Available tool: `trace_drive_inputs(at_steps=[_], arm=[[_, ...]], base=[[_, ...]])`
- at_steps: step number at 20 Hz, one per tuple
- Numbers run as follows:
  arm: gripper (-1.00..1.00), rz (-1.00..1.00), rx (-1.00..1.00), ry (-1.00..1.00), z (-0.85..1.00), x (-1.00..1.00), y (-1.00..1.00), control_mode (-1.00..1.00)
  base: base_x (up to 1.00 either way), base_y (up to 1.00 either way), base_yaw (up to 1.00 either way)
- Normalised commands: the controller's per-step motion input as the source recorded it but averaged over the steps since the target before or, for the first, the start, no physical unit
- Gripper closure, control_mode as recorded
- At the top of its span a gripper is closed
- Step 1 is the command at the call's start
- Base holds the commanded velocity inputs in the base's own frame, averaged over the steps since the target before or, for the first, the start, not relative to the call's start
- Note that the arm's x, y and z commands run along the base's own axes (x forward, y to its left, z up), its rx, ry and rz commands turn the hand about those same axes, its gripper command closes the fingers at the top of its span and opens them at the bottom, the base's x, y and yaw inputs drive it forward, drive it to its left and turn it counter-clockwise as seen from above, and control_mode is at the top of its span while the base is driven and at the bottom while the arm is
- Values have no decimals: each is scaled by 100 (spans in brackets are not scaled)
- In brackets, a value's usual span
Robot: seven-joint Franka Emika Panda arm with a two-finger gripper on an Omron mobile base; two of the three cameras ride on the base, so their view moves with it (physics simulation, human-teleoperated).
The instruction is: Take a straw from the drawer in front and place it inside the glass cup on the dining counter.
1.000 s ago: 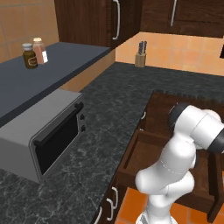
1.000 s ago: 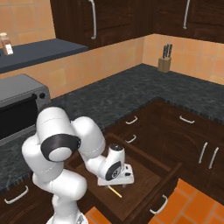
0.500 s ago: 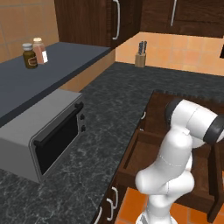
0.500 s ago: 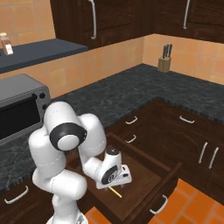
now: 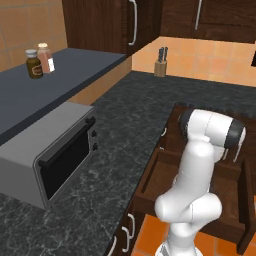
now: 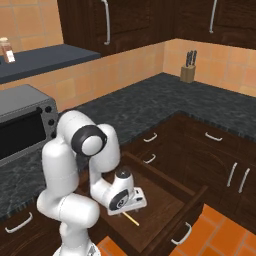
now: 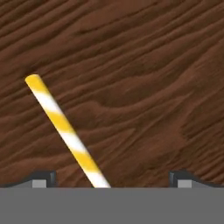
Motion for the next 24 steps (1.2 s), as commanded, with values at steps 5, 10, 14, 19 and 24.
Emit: trace_drive_inputs(at_steps=[5, 10, 14, 19, 24], arm=[[-100, 8, 0, -6, -31, 1, 0, -100], [-100, 10, 0, -9, -41, 0, 0, -100], [100, 12, 1, -15, -47, -2, -1, -100], [100, 12, 1, -14, -39, 0, -3, -100], [100, 5, 0, -8, -1, -13, -17, -100]], base=[[0, 0, 0], [0, 0, 0], [0, 0, 0], [0, 0, 0], [0, 0, 0]])
